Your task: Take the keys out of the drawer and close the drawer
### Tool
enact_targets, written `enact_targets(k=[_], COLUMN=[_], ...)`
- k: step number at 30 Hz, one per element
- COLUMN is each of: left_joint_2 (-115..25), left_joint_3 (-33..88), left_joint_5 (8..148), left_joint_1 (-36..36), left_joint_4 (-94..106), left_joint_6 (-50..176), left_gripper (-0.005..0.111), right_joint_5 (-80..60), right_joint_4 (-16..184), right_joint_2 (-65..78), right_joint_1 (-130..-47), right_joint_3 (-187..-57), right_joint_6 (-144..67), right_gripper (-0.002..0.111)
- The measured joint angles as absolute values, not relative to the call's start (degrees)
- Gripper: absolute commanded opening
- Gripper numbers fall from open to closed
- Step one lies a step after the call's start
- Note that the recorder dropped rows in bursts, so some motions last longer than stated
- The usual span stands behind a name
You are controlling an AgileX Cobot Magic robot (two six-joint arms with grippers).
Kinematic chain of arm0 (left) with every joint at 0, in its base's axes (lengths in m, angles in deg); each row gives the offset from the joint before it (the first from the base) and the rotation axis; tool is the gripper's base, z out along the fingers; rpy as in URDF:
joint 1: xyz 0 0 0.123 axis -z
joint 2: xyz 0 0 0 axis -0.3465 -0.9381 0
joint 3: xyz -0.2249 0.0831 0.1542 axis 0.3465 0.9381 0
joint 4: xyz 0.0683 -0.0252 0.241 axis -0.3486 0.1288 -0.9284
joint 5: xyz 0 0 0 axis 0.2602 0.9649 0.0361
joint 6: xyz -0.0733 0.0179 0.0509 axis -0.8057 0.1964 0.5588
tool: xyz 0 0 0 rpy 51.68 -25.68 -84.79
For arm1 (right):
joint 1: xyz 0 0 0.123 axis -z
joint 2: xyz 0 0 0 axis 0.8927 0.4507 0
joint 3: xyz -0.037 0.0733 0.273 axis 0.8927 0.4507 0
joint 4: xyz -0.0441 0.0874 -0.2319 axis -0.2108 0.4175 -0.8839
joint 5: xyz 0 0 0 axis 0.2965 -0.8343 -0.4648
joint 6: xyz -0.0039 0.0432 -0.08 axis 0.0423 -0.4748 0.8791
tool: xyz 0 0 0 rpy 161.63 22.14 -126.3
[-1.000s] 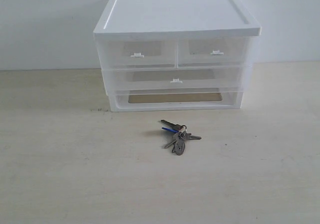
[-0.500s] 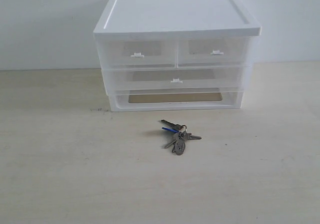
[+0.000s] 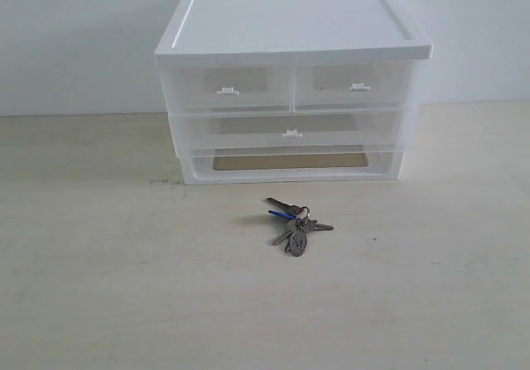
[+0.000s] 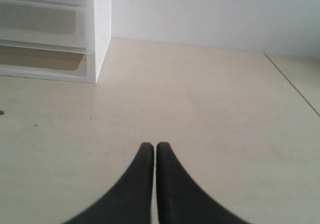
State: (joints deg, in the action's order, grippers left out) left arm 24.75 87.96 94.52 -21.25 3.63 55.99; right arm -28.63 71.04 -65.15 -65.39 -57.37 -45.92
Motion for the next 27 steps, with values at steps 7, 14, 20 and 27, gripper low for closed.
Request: enact_targets(k=[7,14,20,27], left_joint_2=[24.7,24.7,24.7,24.7], left_joint_3=[88.0,88.0,88.0,88.0], left_joint_5=[94.5,94.5,94.5,94.5], left_joint_1=[-21.3,-21.3,-21.3,-21.3], left_joint_4=[3.6,3.6,3.6,3.6], left_joint_6=[56.0,56.0,56.0,56.0], left_gripper=[0.004,0.004,0.004,0.004], right_joint_5=[-29.0,-29.1,-29.1,-29.1], right_joint_4=[71.2,71.3,71.3,71.3], right_joint_2=[-65.2,-65.2,-65.2,-65.2], right_joint_1=[-65.4,-65.4,-65.4,-65.4], right_joint_3=[-57.4,-57.4,-57.4,-57.4], right_joint_6=[-46.1,-46.3,-46.5,-46.6], right_gripper=[0.000,0.000,0.000,0.000])
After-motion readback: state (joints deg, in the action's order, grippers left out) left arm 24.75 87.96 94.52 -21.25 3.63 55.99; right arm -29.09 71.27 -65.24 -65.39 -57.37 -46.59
